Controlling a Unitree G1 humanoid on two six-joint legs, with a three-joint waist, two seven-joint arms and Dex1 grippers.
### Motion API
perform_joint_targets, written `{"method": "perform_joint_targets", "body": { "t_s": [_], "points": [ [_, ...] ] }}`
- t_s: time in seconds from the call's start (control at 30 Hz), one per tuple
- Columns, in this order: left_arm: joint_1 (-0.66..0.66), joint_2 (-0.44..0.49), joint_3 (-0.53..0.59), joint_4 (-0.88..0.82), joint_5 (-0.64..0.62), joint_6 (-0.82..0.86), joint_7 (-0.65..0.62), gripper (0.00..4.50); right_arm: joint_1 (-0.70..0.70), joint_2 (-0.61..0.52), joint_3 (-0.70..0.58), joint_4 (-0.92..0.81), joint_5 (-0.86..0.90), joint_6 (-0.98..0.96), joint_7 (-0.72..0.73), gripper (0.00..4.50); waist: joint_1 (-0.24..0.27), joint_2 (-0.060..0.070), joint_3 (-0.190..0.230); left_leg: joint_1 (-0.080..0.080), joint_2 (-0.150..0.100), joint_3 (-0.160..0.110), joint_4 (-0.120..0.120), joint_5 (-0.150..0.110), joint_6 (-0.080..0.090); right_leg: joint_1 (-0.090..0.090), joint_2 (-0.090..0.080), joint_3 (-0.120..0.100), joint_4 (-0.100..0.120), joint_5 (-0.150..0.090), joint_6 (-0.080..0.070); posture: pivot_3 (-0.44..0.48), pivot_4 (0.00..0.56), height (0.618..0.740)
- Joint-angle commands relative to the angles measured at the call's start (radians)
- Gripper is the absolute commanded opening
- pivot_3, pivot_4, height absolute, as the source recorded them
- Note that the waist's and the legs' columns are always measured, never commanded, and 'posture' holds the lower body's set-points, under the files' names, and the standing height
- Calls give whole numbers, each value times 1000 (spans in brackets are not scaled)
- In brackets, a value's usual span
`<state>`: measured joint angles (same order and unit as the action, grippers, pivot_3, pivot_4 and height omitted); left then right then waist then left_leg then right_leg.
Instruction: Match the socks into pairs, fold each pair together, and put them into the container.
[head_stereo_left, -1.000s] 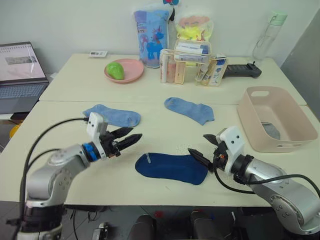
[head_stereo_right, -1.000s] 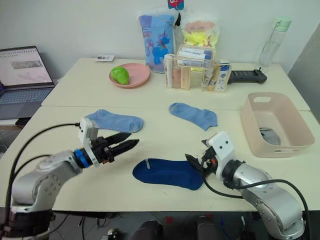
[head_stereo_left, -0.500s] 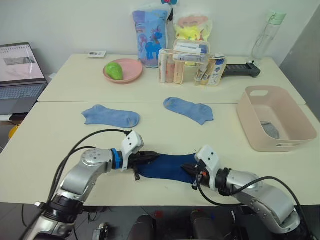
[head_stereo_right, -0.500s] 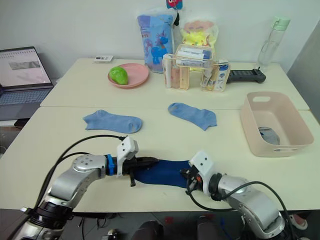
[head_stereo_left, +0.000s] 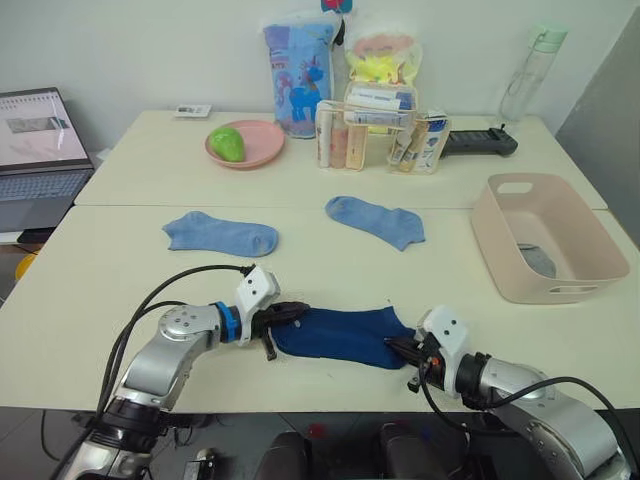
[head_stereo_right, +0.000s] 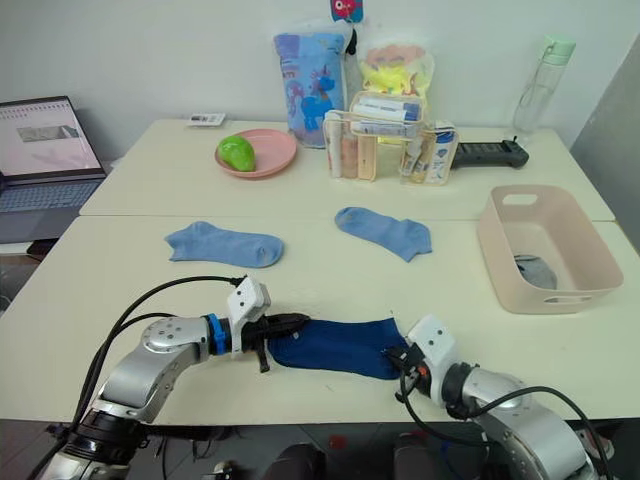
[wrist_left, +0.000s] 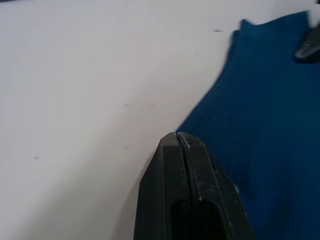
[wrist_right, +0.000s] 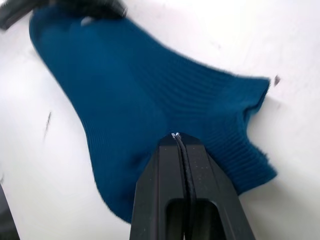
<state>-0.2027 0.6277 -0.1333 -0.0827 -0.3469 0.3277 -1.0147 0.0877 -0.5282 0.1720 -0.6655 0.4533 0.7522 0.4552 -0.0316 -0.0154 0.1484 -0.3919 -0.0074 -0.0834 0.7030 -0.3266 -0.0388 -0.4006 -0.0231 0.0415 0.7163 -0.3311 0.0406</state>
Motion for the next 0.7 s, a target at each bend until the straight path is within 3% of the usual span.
{"method": "perform_joint_targets", "body": {
  "t_s": [0.03,0.2,0.4,0.6,0.7],
  "points": [
    [-24,19,6,-71,-13,-55,-63,0,-45,19,-13,-50,20,12,-8,43,0,0,0,0,0,0,0,0,0,0,0,0,0,0,0,0,150,703],
    [-25,0,-51,-39,55,-107,-69,0,-112,55,65,38,-75,21,-65,43,0,0,0,0,0,0,0,0,0,0,0,0,0,0,0,0,150,703],
    [-6,0,-91,68,149,-196,-66,0,-121,80,63,119,-165,16,-125,43,0,0,0,0,0,1,0,0,0,-1,0,-1,0,0,0,0,150,703],
    [9,6,-79,113,164,-227,-63,0,-64,65,0,83,-170,-4,-119,43,0,0,-1,1,0,1,0,0,0,0,0,-1,0,0,0,0,150,703],
    [-2,-11,-70,79,123,-215,-74,0,-37,85,-28,-7,-76,-54,-45,43,0,0,-1,2,0,1,0,0,0,2,0,0,0,0,0,0,150,703]
  ]
}}
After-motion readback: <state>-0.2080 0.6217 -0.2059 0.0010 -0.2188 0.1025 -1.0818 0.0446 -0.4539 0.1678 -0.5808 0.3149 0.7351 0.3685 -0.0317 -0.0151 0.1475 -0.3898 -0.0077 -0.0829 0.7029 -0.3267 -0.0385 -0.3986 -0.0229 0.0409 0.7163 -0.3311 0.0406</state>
